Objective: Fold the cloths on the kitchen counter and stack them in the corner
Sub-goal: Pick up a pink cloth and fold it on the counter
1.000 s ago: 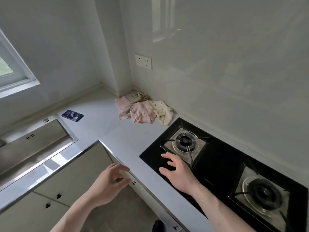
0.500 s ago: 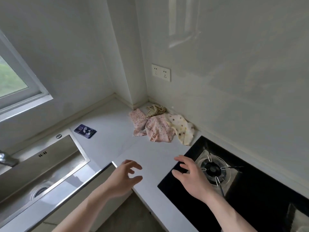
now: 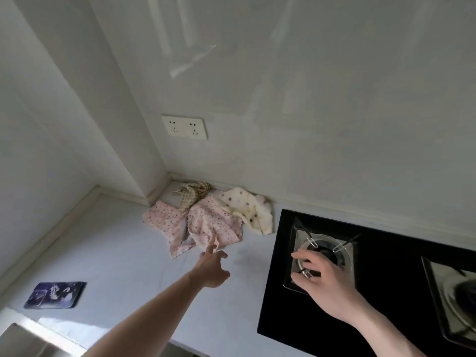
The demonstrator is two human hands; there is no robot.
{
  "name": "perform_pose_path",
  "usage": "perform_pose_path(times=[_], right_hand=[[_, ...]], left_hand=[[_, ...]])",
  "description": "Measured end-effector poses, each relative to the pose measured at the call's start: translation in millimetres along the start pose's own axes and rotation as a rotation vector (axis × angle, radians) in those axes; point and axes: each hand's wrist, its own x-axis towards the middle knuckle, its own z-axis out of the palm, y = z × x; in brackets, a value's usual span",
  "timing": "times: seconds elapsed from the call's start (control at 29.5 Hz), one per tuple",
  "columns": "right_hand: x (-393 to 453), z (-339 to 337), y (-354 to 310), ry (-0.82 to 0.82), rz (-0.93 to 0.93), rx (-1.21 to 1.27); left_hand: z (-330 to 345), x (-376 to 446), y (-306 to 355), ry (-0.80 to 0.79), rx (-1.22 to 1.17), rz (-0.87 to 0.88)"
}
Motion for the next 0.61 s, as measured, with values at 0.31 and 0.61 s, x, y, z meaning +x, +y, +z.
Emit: perform_pose_path(times=[0.31,0.61], right_hand=[[-10,68,-31,0.120,0.131,0.069],[-16,104,-45,0.182,0.214,0.100]], left_hand=[[-10,56,-39,-0.145,0.297,0.142],[-44,40,-70,0.304,-0.082,0.366]])
